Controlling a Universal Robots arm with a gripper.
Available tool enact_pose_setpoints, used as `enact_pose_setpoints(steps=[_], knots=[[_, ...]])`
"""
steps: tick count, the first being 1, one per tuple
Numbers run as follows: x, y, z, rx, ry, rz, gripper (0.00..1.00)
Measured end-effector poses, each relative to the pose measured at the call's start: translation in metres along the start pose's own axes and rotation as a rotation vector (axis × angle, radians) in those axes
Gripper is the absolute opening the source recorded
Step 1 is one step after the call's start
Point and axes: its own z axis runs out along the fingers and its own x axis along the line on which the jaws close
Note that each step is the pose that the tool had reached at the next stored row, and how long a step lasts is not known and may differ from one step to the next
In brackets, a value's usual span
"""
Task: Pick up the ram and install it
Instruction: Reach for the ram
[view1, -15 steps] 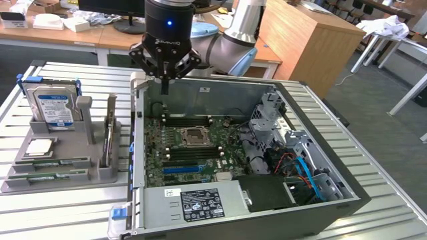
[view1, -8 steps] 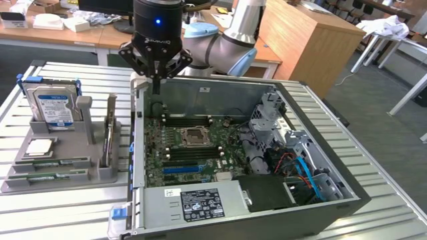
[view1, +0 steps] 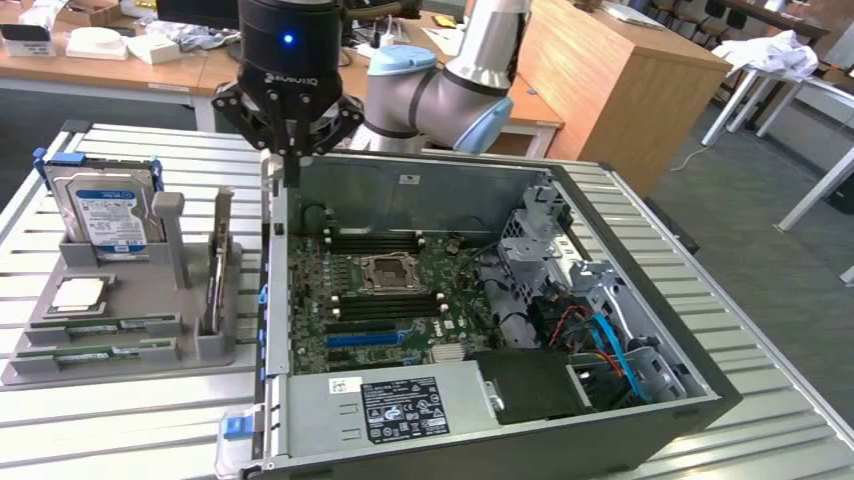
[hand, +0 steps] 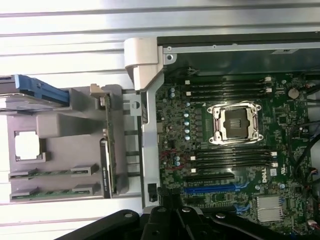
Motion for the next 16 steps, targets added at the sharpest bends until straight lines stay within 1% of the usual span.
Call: enact_pose_setpoints(steps=[7, 8, 13, 14, 16], knots=[[0.018, -0.0013, -0.0004, 0.0000, -0.0001, 0.000, 0.10], [0.023, -0.0017, -0.0006, 0.0000, 0.0000, 0.000, 0.10], [0.034, -0.0026, -0.0009, 0.0000, 0.0000, 0.000, 0.10], [0.039, -0.0029, -0.0010, 0.0000, -0.0001, 0.000, 0.10], [0.044, -0.0033, -0.0011, -0.0001, 0.0000, 0.000, 0.10]])
